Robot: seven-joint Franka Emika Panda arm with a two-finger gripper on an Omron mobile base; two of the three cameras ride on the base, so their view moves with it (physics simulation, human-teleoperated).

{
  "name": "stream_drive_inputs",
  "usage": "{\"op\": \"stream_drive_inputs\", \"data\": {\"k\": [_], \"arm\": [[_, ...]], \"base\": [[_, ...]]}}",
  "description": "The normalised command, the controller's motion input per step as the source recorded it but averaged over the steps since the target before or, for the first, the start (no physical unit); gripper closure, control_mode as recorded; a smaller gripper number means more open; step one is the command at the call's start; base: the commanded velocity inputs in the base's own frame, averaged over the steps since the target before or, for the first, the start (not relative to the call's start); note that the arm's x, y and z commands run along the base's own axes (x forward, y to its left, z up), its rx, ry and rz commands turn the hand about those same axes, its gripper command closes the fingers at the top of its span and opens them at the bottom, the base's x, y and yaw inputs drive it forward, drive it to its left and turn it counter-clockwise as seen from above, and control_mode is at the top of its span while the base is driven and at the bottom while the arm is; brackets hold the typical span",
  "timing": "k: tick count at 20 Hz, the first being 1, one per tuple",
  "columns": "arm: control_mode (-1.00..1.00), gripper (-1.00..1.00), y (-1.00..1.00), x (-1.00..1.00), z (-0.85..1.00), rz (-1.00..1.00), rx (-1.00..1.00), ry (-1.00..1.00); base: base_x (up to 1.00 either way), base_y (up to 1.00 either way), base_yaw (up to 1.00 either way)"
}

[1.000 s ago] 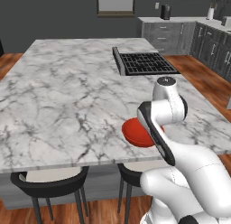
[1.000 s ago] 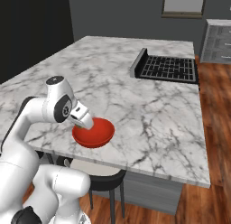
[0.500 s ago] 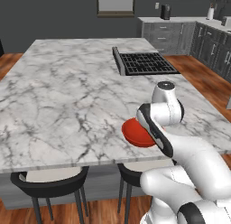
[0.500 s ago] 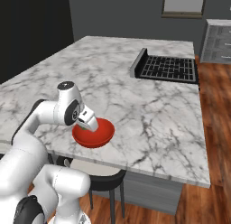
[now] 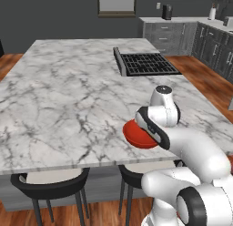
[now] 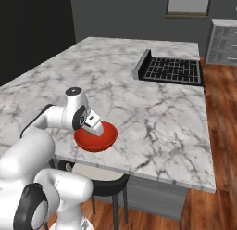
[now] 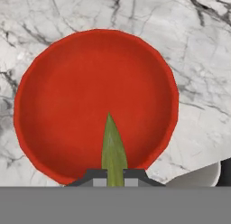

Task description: There is a bowl on the dining counter. Grab a lemon wedge from the fridge and place it in the bowl. Then get the liquor bottle and glass cup from the cabinet and place them next to the bowl.

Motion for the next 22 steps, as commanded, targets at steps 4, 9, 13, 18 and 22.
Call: {"op": "stream_drive_inputs", "data": {"k": [4,9,13,18,22], "arm": [[-1.0,1.0,0.0,0.17,-0.3,0.0,0.0,0.0],[-1.0,1.0,0.0,0.18,-0.23,0.0,0.0,0.0],[-1.0,1.0,0.0,0.15,-0.21,0.0,0.0,0.0],[-1.0,1.0,0.0,0.08,-0.2,0.0,0.01,0.0],[-1.0,1.0,0.0,0.0,-0.21,0.0,0.01,0.0]], "base": [[0.0,0.0,0.0],[0.0,0.0,0.0],[0.0,0.0,0.0],[0.0,0.0,0.0],[0.0,0.0,0.0]]}}
